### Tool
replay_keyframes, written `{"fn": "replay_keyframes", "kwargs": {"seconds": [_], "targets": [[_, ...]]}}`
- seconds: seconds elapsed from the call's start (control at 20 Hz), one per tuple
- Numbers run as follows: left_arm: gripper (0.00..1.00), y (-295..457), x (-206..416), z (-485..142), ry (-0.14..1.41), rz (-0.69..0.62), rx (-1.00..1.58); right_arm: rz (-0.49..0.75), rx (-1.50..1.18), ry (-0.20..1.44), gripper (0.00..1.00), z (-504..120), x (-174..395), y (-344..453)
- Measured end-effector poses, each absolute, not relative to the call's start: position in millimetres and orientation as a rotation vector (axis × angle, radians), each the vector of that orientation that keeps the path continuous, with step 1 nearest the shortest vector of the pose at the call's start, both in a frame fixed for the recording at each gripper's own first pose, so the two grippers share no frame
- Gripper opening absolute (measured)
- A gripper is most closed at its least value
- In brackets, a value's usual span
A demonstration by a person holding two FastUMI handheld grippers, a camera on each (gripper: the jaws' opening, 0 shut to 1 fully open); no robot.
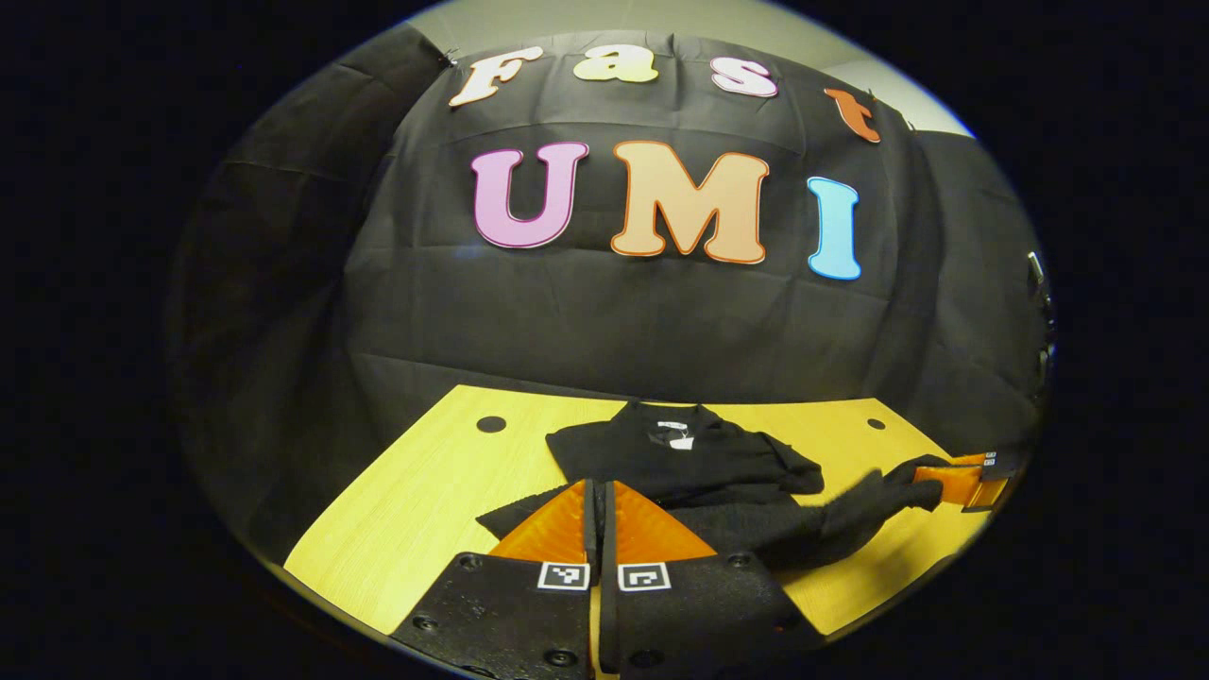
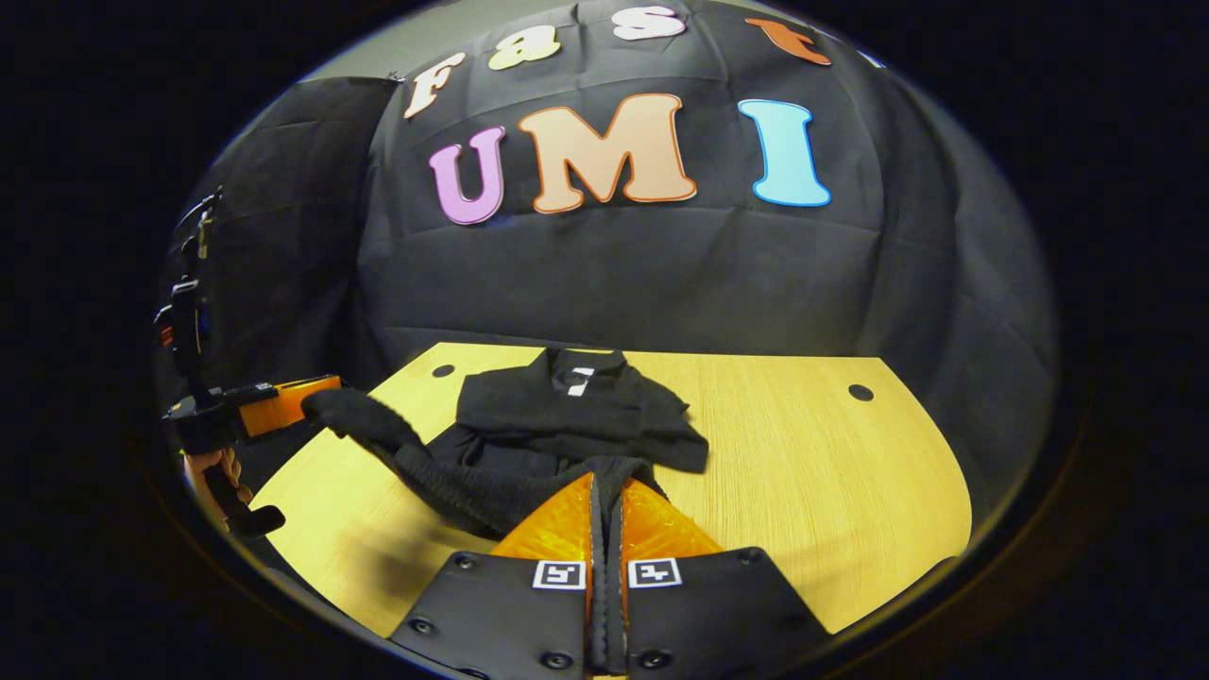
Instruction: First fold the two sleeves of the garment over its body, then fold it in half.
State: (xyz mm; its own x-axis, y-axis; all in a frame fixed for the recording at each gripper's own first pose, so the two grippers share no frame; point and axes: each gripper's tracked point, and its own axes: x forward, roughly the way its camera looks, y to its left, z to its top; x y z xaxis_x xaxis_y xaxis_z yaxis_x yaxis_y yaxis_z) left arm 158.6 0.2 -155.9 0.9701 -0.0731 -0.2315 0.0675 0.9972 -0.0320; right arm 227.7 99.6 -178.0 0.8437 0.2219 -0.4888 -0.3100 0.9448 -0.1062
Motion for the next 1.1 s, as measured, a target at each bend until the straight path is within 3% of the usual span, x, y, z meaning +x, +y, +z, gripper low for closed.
{"fn": "replay_keyframes", "kwargs": {"seconds": [0.6, 1.1], "targets": [[0.0, -5, 308, -158, 0.222, -0.103, 0.01, 0.184, -0.15, 0.45, 0.02, -155, 379, 120], [0.0, -3, 385, -197, 0.263, -0.078, 0.01, 0.154, -0.18, 0.453, 0.02, -187, 473, 134]]}}
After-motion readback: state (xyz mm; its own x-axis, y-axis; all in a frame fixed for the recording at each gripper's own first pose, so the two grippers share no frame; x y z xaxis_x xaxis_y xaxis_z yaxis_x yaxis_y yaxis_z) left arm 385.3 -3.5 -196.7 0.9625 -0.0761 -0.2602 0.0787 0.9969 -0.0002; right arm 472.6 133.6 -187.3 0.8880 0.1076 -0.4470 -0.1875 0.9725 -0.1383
